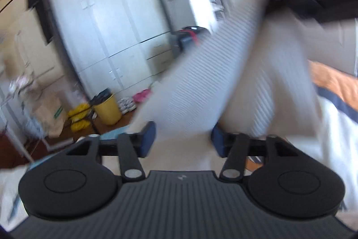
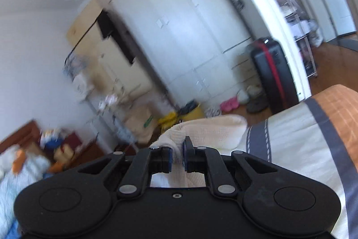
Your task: Fold clothes
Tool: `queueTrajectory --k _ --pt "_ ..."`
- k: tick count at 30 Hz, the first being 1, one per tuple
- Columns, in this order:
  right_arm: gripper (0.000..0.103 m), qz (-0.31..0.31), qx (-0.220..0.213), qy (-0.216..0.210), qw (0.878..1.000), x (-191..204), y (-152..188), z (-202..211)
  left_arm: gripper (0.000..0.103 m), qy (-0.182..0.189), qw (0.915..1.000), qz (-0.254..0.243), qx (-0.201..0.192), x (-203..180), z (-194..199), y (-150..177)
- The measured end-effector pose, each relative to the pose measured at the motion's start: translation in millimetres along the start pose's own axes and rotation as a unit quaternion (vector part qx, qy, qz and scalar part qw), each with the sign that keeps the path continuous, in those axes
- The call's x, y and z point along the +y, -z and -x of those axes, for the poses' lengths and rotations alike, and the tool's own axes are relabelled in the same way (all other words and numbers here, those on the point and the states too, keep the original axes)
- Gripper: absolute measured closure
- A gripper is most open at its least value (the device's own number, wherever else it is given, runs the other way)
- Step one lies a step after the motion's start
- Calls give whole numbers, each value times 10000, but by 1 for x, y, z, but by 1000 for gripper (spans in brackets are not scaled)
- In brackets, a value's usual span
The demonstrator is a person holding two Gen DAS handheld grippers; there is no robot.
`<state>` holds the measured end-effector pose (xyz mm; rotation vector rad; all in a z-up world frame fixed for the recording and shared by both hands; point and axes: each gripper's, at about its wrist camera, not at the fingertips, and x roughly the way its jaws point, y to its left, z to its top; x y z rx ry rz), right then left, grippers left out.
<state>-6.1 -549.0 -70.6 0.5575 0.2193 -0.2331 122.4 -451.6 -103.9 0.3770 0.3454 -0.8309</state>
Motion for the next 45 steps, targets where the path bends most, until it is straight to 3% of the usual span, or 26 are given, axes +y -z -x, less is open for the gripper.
queueTrajectory --k 4,6,9,11,13,17,19,23,27,30,31,33,34,38,41,43,45 --pt "84 -354 765 -20 9964 -22 10 -15 99 115 9907 1254 512 53 -10 0" --pt "82 -655 1052 136 9922 -35 16 -23 99 27 9859 1586 533 73 -6 2" --pt "67 -1119 1463 391 9821 -53 28 -32 99 -179 9781 2024 453 104 10 8" --pt "63 -1358 1605 488 9764 -62 36 -28 99 -308 9713 2320 436 122 22 19" --pt "62 -1592 1447 581 9748 -70 36 -18 99 -422 9642 2560 551 136 34 36" --pt "59 -2218 824 430 9706 -85 29 9 99 -448 9602 2564 1011 147 35 74" --pt "57 -2326 876 346 9680 -85 29 7 99 -429 9594 2556 1113 144 36 86" --pt "42 -2114 1460 498 9652 -72 36 -20 99 -327 9595 2564 1124 137 37 88" --pt "39 -2060 2211 326 9527 -59 58 -62 99 -209 9659 2358 1051 131 34 77" --pt "40 -1680 2585 868 9473 -49 75 -93 99 -128 9709 2160 1027 130 30 69" --pt "45 -1562 2642 1087 9455 -47 80 -100 100 -105 9724 2087 1035 130 26 67" --pt "72 -1401 2584 1345 9463 -50 78 -107 100 -4 9743 1993 1047 129 16 56" --pt "95 -1323 2542 1459 9469 -52 76 -110 100 51 9751 1949 1053 128 11 51" --pt "99 -1052 1795 1618 9646 -68 47 -108 100 301 9809 1671 952 117 -13 17" --pt "99 -314 919 1935 9763 -67 14 -98 100 641 9843 1569 497 102 -26 -22" --pt "99 110 257 2122 9768 -67 -9 -83 100 1008 9763 1900 244 94 -36 -44" --pt "99 527 -444 2411 9680 -66 -27 -59 100 1123 9719 2044 332 78 -52 -58"
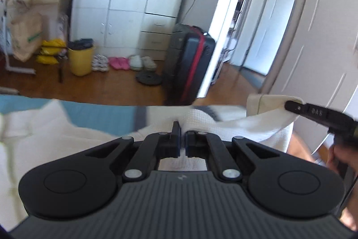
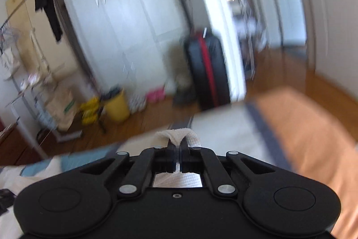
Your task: Fold clothes
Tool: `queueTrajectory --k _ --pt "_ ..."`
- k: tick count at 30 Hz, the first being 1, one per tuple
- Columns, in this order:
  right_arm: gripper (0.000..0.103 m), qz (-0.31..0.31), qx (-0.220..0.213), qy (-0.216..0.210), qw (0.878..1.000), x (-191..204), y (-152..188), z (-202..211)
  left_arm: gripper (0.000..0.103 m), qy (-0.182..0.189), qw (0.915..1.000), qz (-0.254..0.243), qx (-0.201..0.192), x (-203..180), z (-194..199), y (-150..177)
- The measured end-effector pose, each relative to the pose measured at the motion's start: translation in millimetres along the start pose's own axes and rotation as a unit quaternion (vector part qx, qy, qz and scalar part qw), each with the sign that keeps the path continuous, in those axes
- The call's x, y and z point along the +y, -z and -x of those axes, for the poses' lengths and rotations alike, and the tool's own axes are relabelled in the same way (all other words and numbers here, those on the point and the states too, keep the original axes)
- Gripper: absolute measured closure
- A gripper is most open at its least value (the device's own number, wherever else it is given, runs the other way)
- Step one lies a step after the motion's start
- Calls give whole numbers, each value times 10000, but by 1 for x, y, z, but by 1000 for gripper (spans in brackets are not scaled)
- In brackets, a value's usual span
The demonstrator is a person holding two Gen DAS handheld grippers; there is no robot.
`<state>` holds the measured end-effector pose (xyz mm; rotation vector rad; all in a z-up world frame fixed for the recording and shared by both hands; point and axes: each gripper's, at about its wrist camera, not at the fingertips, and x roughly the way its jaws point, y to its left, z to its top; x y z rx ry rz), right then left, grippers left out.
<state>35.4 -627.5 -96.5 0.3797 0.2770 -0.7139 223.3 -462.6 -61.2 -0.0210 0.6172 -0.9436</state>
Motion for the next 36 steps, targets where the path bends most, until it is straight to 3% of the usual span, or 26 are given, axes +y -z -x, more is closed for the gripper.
queueTrajectory --k 2,4,5,8,10,13,15,17,19,23,24,26,28,32,33,36 --pt "99 14 -431 319 9986 -17 -14 15 97 -66 9998 -15 181 -17 -24 -2" --pt "99 -326 -647 409 9965 -44 -22 22 86 -75 9970 -266 721 -32 -54 4" --pt "99 -486 -601 477 9959 -58 -21 19 74 -68 9937 -381 1056 -37 -68 9" --pt "92 -861 -133 856 9925 -97 -10 3 69 19 9880 -267 1523 -36 -75 27" --pt "87 -1182 491 1290 9834 -117 7 -8 60 207 9886 -174 1484 -27 -62 35" --pt "76 -1755 1331 1765 9593 -142 27 -16 58 175 9903 -305 1343 -5 -38 34" --pt "73 -1881 1504 1835 9531 -145 34 -11 56 -64 9928 -338 1147 18 -30 21" --pt "61 -1865 1500 1910 9520 -139 34 1 53 -315 9944 -351 942 42 -24 6" --pt "60 -1780 1453 1959 9533 -126 30 17 53 -565 9950 -364 736 66 -18 -9" --pt "51 -1800 1445 900 9688 -93 21 40 53 -799 9921 -284 925 106 -45 -34" --pt "50 -1983 1535 483 9668 -89 23 37 53 -829 9906 -352 1028 112 -54 -37" --pt "49 -2474 1775 -456 9514 -83 30 23 53 -858 9862 -605 1278 114 -70 -40" --pt "49 -2932 2089 -1255 9245 -77 42 6 53 -858 9843 -730 1360 112 -81 -38" --pt "49 -3532 2754 -1826 8752 -62 80 -35 41 -385 9874 -502 1453 112 -99 -26" --pt "49 -3511 2893 -1850 8711 -55 86 -42 40 -292 9878 -459 1460 110 -103 -21" --pt "48 -3313 3005 -1824 8756 -32 97 -55 45 10 9874 -274 1561 107 -114 -9"
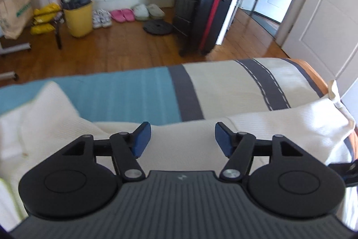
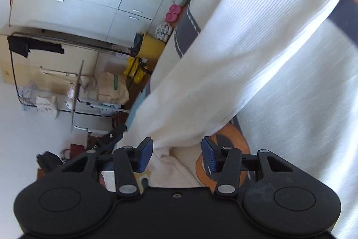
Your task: Fold clothes
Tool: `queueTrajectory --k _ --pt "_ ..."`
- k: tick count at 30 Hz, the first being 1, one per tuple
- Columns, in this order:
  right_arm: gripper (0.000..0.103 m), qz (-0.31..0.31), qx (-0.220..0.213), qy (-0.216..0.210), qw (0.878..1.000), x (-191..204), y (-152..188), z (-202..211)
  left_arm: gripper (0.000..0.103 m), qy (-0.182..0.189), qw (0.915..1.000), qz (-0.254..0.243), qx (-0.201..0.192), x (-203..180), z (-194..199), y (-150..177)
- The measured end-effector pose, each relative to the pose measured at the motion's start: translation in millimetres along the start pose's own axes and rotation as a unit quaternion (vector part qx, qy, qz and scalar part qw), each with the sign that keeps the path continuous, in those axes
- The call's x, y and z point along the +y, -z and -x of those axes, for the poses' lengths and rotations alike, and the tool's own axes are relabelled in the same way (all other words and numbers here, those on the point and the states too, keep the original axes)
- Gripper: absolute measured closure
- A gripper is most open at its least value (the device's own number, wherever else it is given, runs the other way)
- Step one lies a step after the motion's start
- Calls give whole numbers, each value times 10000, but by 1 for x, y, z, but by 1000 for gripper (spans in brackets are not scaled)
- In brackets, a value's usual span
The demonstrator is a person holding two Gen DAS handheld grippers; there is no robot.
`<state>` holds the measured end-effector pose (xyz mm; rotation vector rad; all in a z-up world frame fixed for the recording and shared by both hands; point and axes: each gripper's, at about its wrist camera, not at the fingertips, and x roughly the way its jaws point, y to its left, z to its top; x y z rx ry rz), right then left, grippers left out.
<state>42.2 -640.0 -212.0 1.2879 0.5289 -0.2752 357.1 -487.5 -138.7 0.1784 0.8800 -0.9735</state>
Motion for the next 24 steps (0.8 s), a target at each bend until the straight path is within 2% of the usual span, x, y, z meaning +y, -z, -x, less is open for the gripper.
queueTrajectory --k 1,2,3,5,7,10,14,15,16,17,18,20,22,24 --pt "48 69 19 0 10000 4 3 -7 52 187 9997 16 167 -2 -4 4" --pt "47 52 2 -99 9999 7 6 -12 79 372 9986 18 382 -3 -8 9" --pt "46 2 -30 -237 9997 9 9 -15 98 460 9977 6 506 -5 -10 15" --pt "35 -173 -70 -484 9987 12 12 -24 99 567 9960 -27 691 -8 -12 27" --pt "24 -452 -45 -587 9972 10 13 -34 100 654 9958 -57 638 -7 -9 38" --pt "24 -683 -41 -481 9965 8 16 -47 101 852 9944 67 616 -3 -3 49" --pt "25 -185 -659 -307 9972 24 16 -55 101 1057 9920 142 675 2 5 58" --pt "28 77 -873 -289 9957 27 16 -58 101 1066 9917 187 695 4 8 58" --pt "50 328 -973 -139 9946 28 17 -61 101 1075 9914 233 715 5 10 58" --pt "95 571 -1025 68 9931 29 19 -62 101 1058 9916 297 684 7 14 57" --pt "97 813 -1077 274 9905 29 21 -64 101 1002 9929 325 545 10 21 54" --pt "97 773 -952 597 9907 30 28 -51 99 869 9954 353 203 16 38 47" --pt "97 736 -651 757 9923 42 37 -28 97 542 9984 72 -140 16 50 35" --pt "97 1166 -437 1028 9869 57 55 -5 94 230 9988 -233 -364 15 57 22"
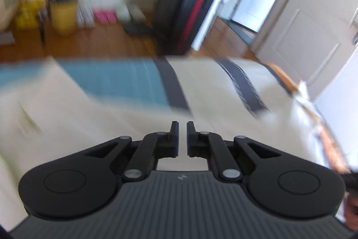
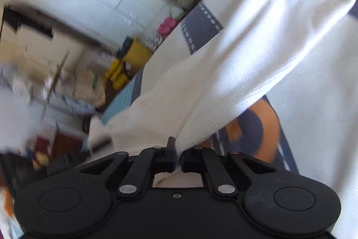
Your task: Fold clothes
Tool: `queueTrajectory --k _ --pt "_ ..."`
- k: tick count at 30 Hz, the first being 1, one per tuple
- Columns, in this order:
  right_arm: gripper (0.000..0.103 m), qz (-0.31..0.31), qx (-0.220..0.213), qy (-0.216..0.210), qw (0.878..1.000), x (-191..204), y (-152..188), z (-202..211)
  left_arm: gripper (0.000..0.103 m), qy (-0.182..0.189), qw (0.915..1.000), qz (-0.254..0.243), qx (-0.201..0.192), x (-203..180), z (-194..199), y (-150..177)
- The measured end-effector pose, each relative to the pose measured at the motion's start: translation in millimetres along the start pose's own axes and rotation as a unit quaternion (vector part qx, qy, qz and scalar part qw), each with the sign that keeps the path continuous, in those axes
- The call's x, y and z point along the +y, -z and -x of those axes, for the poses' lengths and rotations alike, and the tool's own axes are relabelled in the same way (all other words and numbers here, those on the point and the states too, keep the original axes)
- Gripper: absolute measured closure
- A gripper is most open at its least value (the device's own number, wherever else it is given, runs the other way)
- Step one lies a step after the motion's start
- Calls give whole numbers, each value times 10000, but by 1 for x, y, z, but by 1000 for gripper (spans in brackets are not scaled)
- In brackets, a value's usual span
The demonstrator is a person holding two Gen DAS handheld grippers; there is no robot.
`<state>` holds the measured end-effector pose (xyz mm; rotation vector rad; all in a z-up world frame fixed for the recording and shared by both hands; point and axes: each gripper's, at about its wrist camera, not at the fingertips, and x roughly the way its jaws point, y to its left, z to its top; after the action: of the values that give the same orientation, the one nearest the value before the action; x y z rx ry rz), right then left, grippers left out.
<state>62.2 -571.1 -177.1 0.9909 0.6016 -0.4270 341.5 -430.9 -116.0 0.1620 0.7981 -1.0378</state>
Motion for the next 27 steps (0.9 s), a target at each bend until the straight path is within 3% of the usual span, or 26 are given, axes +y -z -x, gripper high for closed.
queueTrajectory --k 3,7,11,14,17,20,23,25,26,27 --pt "97 301 190 121 9993 -1 22 23 83 -75 9998 -127 105 -2 -9 -10" --pt "97 185 322 179 9991 -12 23 6 83 253 9983 -147 501 -12 -21 -5" --pt "96 195 338 166 9991 -11 18 -2 62 431 9940 -278 966 -31 -35 3" --pt "96 142 404 102 9990 -12 17 -3 57 507 9930 -116 1060 -39 -42 6" --pt "96 213 524 38 9984 -13 16 -3 54 584 9887 366 1328 -40 -51 4" --pt "96 332 595 33 9977 -10 16 -4 52 310 9857 635 1529 -45 -61 1" --pt "95 240 650 -35 9976 -11 14 -5 44 -42 9859 692 1521 -54 -68 -2" --pt "93 178 682 -86 9975 -12 13 -5 45 -334 9851 641 1558 -63 -76 1" --pt "92 196 711 -90 9972 -11 12 -5 51 -523 9848 391 1610 -70 -80 1" --pt "90 272 753 -90 9968 -10 11 -5 64 -747 9839 -15 1625 -80 -82 1"
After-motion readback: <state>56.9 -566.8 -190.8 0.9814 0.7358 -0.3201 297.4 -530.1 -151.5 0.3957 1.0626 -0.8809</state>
